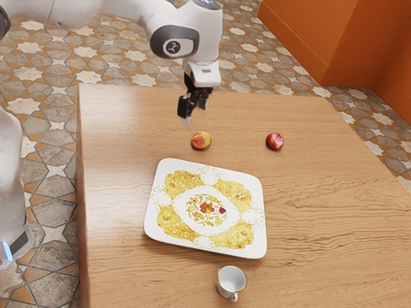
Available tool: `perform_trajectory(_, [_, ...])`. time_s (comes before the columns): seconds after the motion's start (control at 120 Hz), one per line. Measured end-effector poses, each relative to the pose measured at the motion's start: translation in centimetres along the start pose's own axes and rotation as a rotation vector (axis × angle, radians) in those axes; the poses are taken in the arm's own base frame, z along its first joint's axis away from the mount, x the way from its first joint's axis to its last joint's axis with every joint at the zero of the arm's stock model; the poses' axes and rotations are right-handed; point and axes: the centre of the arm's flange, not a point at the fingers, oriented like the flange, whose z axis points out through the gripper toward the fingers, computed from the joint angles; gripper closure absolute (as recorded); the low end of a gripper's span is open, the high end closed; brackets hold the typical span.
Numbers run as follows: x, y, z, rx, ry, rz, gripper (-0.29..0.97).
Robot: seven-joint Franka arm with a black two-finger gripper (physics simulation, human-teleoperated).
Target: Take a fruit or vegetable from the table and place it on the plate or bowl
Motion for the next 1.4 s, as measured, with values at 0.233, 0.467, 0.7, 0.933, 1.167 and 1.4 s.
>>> perform_trajectory(0.233, [-1.1,-1.3,2.3,0.035,0.033,0.102,0.03])
perform_trajectory(0.467, [-0.1,-2.5,6.0,0.055,0.050,0.176,0.03])
perform_trajectory(0.7, [-1.7,-3.6,6.9,0.040,0.108,0.133,0.03])
perform_trajectory(0.933, [-1.1,-4.0,9.1,0.013,0.126,0.116,0.03])
perform_trajectory(1.167, [-0.5,-4.8,10.2,0.050,0.148,0.111,0.02])
perform_trajectory(1.4, [-0.4,-5.2,10.5,0.080,0.161,0.112,0.02])
